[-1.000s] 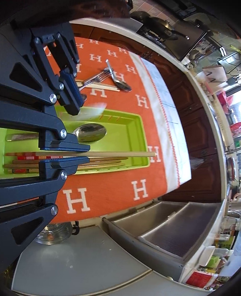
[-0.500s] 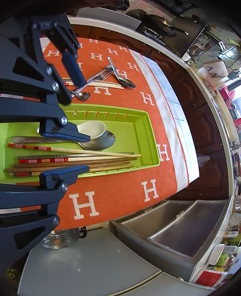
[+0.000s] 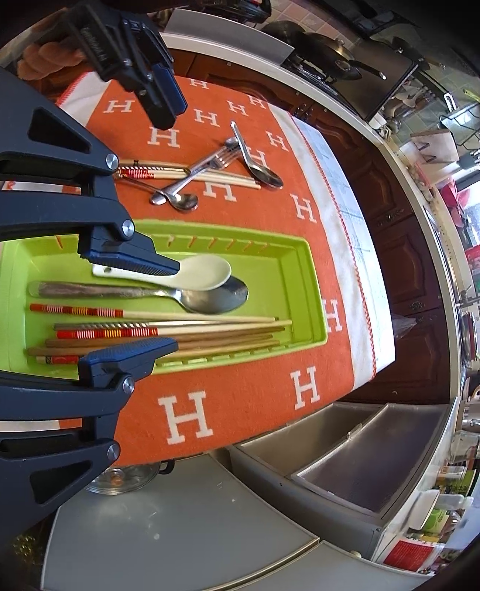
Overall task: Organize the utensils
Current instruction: 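Move both tools back over the remaining utensils, then grasp a wooden-handled silver spoon with the left tool while the right tool grasps the silver fork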
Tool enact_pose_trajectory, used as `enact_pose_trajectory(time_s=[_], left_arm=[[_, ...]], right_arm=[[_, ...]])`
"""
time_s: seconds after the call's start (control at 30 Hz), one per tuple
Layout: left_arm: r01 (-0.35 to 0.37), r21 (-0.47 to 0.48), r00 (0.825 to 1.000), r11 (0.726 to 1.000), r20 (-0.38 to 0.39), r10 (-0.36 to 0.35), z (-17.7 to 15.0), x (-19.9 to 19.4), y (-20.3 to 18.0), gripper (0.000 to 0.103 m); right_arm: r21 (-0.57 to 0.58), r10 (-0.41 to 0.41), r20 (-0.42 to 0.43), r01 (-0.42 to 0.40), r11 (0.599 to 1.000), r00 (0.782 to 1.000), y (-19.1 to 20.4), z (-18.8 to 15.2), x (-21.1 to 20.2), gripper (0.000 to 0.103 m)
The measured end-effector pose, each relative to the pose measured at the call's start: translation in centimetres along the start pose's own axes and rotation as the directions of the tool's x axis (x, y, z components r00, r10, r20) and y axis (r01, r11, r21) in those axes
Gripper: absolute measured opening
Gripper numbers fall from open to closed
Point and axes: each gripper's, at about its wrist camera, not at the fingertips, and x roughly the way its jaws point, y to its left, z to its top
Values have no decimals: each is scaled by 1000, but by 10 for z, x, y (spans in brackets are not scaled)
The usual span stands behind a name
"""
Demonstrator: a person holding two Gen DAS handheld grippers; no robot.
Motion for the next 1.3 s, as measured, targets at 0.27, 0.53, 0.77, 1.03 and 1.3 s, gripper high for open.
enact_pose_trajectory(time_s=[0.27,0.53,0.77,1.03,1.3], left_arm=[[-49,-120,999,992,11,51,-8,-13,60,40],[-33,-219,999,975,-8,32,-10,5,98,40],[42,-302,999,952,-5,-46,3,39,111,40],[122,-363,992,924,23,-122,25,85,107,34],[136,-375,990,917,21,-138,32,118,99,16]], right_arm=[[-47,46,-3,-46,998,999,28,2,1,35],[-152,92,-39,-97,984,995,86,8,18,35],[-216,112,-78,-126,968,991,130,17,45,35],[-220,118,-95,-136,966,988,143,31,70,35],[-219,120,-113,-142,965,986,146,38,89,35]])
